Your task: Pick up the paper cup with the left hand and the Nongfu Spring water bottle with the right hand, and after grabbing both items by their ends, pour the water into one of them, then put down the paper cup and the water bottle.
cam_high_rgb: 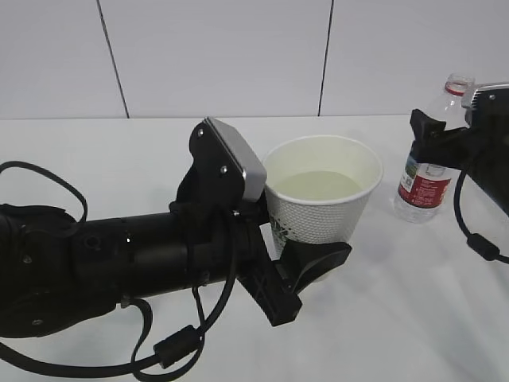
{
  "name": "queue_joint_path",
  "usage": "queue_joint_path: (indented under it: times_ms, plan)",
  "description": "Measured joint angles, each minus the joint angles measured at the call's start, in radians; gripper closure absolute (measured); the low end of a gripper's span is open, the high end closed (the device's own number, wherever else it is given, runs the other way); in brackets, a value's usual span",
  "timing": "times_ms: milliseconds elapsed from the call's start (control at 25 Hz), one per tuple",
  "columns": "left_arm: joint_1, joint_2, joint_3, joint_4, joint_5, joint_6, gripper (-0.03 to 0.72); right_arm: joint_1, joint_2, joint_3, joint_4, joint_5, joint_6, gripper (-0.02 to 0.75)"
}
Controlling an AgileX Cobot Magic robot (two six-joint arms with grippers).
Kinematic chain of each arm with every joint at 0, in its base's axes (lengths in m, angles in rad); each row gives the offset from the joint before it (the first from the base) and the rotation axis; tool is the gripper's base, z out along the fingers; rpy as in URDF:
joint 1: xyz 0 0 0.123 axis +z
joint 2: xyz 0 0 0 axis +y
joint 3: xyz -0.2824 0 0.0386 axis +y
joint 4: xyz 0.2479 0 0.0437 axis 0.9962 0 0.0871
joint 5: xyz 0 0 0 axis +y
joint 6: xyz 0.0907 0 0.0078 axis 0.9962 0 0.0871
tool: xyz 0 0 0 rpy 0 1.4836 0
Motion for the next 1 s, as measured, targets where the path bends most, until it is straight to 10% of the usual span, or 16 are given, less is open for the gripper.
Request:
queue_joint_path:
  times_ms: [1000]
  plan:
    - [0.000,0.000,0.000,-0.004,0.020,0.000,0.148,0.000,-0.276,0.275,-0.014,-0.002,0.034,0.108]
